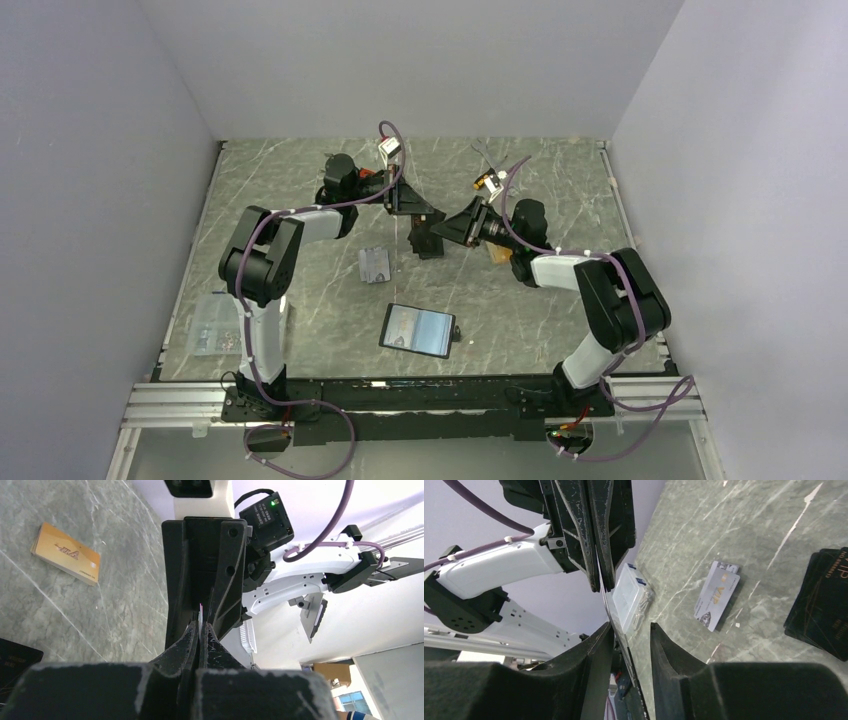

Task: Put the credit cards into the card holder
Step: Pick up the credit card from the center of the board.

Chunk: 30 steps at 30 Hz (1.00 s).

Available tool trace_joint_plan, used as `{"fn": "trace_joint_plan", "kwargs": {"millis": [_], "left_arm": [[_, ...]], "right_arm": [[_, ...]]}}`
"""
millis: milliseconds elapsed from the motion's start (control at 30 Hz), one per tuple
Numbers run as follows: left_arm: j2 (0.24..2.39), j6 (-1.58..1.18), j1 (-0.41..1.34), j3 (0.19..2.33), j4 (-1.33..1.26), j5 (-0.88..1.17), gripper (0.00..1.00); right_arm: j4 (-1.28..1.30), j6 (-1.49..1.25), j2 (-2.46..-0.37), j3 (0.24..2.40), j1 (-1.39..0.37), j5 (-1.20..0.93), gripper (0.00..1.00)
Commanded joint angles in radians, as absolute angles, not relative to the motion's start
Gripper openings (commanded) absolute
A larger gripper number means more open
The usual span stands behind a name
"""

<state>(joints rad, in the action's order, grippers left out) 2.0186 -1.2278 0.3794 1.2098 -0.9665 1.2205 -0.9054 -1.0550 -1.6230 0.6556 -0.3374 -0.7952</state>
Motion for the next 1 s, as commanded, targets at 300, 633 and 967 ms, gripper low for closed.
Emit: {"fn": "trace_joint_plan", "kwargs": {"millis": [300, 633, 967], "left_arm": [[1.961, -1.213, 0.402, 1.229, -0.976, 1.27, 0.33], [1.837, -0.893, 0.354, 1.151, -0.644, 1.272, 0.55], [1.798, -0.876, 0.347, 1.028, -0.673, 1.267, 0.5]], "right_arm": [[-0.99, -1.071, -1.608, 0.668, -0.352, -0.792, 0.0], [-0.622, -0.818, -1.42, 0.687, -0.348, -0.709, 0.0], [-0.632, -0.82, -1.409, 0.697, -0.347, -0.705, 0.0]]}}
